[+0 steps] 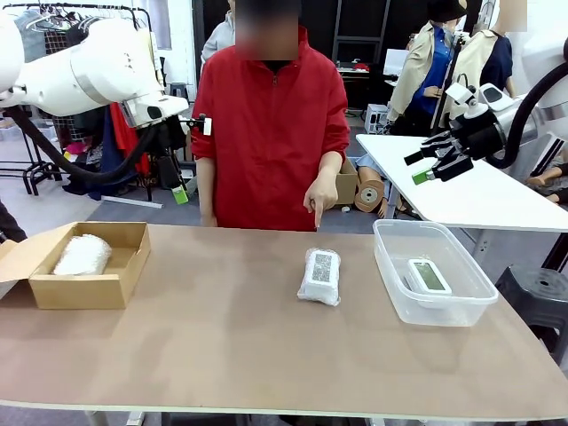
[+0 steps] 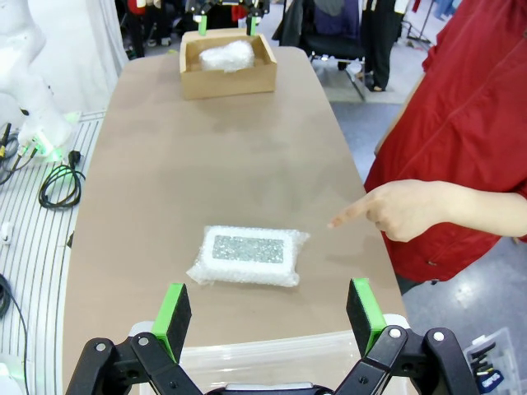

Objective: Separate and place wrapped and unwrapped clocks.
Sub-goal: Pick up the Digital clock indicated by the person.

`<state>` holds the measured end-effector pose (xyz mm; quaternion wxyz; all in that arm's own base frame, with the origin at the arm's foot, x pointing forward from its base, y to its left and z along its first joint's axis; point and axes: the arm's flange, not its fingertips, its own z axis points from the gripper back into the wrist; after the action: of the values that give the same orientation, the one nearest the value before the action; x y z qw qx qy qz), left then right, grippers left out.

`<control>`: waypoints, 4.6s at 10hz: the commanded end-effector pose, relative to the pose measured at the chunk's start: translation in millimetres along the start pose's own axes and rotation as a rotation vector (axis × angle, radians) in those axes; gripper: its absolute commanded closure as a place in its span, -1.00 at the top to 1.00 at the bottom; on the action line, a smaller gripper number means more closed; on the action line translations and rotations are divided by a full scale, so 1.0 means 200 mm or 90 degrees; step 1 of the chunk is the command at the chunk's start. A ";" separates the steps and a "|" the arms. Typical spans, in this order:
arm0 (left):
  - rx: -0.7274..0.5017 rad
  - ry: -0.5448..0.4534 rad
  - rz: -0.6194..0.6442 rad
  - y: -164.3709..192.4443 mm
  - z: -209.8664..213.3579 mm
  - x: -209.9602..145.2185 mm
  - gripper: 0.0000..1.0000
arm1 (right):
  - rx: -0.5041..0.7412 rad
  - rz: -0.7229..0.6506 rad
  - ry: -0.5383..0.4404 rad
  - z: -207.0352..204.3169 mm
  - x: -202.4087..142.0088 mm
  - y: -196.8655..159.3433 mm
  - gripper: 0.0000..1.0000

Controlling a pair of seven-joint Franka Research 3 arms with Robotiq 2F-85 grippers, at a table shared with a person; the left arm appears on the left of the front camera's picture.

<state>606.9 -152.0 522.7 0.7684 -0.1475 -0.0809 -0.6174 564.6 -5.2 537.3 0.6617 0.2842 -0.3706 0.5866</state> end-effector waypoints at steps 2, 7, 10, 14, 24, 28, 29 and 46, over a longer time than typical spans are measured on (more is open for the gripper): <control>0.000 0.000 0.000 0.00 0.00 0.00 1.00 | 0.001 0.012 -0.001 0.00 0.01 0.01 1.00; 0.071 0.077 0.185 0.05 -0.13 0.41 1.00 | 0.001 0.012 -0.001 0.00 0.01 0.01 1.00; 0.137 0.146 0.299 0.09 -0.20 0.69 1.00 | 0.001 0.012 -0.001 0.00 0.01 0.01 1.00; 0.162 0.096 0.345 0.09 -0.28 1.06 1.00 | 0.001 0.012 -0.001 0.00 0.01 0.01 1.00; 0.154 0.041 0.342 0.00 -0.41 1.12 1.00 | 0.001 0.012 -0.001 0.00 0.01 0.01 1.00; 0.195 0.131 0.476 -0.09 -0.55 1.44 1.00 | 0.001 0.012 -0.001 0.00 0.01 0.01 1.00; 0.222 0.140 0.526 -0.11 -0.58 1.51 1.00 | 0.001 0.012 -0.001 0.00 0.01 0.01 1.00; 0.304 0.015 0.680 -0.33 -1.12 1.59 1.00 | 0.001 0.012 -0.001 0.00 0.01 0.01 1.00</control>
<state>601.7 -532.5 417.7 0.9862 0.0169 -0.1224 -0.1103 564.6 -5.1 538.0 0.6613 0.2840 -0.3708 0.5869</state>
